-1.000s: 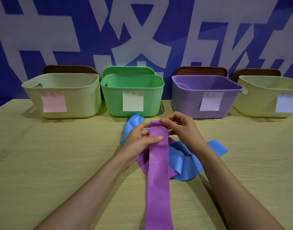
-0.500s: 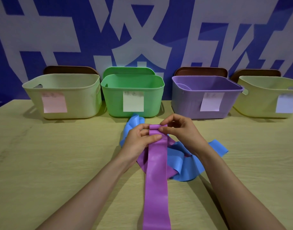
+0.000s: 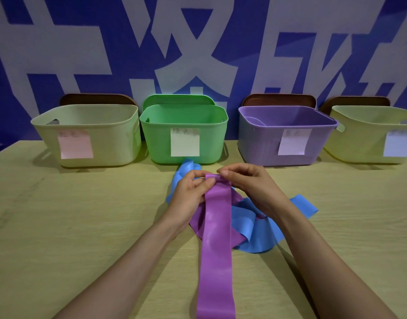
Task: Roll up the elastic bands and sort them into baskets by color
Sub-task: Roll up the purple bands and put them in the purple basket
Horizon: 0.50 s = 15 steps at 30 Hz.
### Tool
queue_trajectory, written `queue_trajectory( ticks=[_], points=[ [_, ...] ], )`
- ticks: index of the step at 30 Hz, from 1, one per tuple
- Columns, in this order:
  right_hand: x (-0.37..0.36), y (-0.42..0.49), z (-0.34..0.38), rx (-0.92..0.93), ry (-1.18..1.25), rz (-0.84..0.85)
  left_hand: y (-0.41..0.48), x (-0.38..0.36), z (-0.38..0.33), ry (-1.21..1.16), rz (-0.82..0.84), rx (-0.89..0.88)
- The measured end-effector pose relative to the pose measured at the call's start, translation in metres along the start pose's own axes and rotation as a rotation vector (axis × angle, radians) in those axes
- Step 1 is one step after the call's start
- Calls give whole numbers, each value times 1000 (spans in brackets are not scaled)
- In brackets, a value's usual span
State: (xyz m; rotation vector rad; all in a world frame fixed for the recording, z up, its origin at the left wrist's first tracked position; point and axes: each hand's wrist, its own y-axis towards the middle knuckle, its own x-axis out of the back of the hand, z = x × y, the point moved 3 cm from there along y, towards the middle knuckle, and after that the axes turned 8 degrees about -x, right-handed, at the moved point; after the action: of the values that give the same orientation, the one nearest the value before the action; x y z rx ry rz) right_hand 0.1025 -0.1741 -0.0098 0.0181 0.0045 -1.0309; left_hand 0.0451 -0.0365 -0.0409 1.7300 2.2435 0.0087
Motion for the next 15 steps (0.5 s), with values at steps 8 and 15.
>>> queue_trajectory(
  ticks=[8,15],
  points=[
    [3,-1,2,-4,-275,-22,-3,-2,-7,81,-72,-89],
    [2,-2,5,41,-127,-77,-3,-2,-5,8,-134,-61]
  ],
)
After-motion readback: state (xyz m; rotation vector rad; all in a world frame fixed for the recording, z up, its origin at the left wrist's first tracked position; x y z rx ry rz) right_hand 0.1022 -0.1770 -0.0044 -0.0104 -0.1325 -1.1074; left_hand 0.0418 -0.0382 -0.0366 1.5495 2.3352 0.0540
